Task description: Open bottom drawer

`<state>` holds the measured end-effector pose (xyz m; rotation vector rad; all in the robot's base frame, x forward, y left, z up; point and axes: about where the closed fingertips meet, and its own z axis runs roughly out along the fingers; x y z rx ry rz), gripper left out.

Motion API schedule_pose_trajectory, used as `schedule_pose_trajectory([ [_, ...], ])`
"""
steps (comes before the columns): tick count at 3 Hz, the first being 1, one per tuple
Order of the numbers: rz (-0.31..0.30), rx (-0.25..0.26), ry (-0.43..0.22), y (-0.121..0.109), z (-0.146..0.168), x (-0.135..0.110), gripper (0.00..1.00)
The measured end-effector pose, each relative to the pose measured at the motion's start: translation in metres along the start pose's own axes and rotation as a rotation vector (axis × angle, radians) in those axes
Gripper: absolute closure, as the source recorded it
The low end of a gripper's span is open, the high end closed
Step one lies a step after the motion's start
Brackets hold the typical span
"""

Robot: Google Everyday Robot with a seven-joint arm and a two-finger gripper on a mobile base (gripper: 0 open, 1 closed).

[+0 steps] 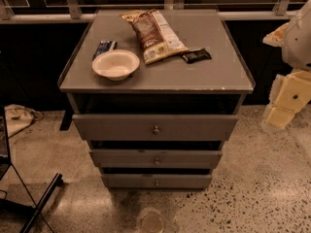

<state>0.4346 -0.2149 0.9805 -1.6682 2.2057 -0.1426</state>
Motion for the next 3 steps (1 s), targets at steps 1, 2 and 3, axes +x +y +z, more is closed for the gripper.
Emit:
schedule_pose_trajectory([
  [1, 0.121, -0.003, -0.072, 0.017, 0.035, 0.023, 0.0],
  [2, 0.325, -0.093, -0.217, 0.049, 0.11, 0.049, 0.0],
  [3, 0.482, -0.14, -0.397, 0.041, 0.183, 0.048, 0.0],
])
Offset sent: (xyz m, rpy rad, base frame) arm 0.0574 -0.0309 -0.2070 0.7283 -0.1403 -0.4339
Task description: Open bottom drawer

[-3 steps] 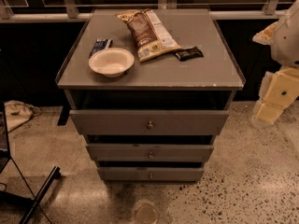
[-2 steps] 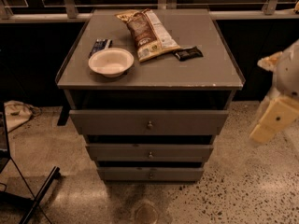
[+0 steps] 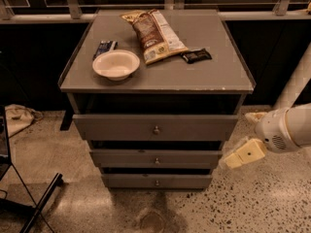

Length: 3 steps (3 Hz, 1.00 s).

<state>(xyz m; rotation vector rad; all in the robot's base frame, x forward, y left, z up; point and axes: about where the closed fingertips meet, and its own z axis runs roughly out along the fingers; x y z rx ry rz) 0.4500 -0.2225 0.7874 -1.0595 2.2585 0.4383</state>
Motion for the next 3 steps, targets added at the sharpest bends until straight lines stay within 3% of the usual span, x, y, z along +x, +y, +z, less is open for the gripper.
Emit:
schedule_pose_trajectory([
  [1, 0.053, 0.008, -0.05, -0.016, 0.02, 0.003, 0.0],
  [2, 0.04, 0.011, -0.052, -0.012, 0.018, 0.0, 0.0],
  [3, 0.109, 0.006, -0.131, -0.013, 0.043, 0.026, 0.0],
])
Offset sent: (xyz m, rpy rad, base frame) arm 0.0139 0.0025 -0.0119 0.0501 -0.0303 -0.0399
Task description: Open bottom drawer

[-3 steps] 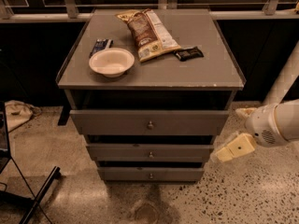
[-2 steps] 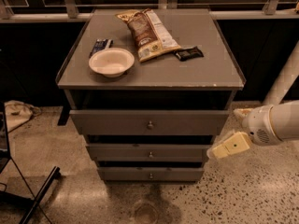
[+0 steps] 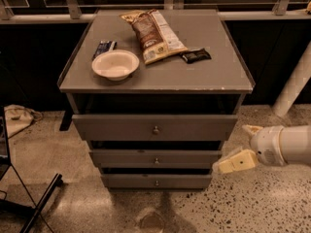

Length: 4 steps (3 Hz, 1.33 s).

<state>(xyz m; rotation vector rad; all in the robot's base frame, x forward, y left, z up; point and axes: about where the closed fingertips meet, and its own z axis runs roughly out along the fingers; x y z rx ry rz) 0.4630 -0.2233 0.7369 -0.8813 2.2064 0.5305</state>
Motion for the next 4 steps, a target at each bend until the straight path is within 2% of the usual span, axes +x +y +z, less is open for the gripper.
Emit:
schedule_pose_trajectory([
  [1, 0.123, 0.039, -0.141, -0.024, 0.034, 0.043, 0.0],
  [2, 0.225, 0.045, -0.211, -0.053, 0.077, 0.082, 0.0],
  [3, 0.257, 0.022, -0.211, -0.052, 0.093, 0.097, 0.1],
  [4, 0.257, 0.022, -0.211, -0.052, 0.093, 0.097, 0.23],
])
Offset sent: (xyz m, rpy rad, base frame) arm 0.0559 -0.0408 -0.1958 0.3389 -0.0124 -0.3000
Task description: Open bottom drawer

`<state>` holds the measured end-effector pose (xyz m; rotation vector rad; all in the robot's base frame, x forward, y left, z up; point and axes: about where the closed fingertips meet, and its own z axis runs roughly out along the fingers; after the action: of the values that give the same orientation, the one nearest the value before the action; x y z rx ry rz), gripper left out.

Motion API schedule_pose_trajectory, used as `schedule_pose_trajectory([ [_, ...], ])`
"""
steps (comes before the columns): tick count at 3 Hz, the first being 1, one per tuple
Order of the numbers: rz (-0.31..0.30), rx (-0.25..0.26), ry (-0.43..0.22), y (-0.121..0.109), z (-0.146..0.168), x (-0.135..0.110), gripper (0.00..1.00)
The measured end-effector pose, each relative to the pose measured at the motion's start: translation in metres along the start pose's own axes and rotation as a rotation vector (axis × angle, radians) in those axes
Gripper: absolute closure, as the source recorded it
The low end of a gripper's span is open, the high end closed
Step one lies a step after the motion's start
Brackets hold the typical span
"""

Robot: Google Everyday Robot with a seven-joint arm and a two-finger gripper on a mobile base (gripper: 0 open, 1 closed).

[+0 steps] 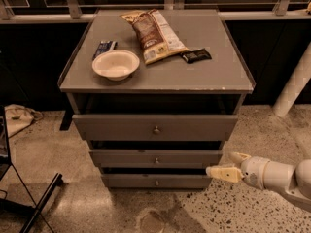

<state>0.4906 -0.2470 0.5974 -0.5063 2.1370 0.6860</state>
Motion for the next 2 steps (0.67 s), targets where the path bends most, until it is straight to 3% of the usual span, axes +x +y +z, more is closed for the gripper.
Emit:
schedule_pose_trajectory([
  [2, 0.0, 0.0, 0.0, 0.0, 0.0001, 0.0, 0.7],
])
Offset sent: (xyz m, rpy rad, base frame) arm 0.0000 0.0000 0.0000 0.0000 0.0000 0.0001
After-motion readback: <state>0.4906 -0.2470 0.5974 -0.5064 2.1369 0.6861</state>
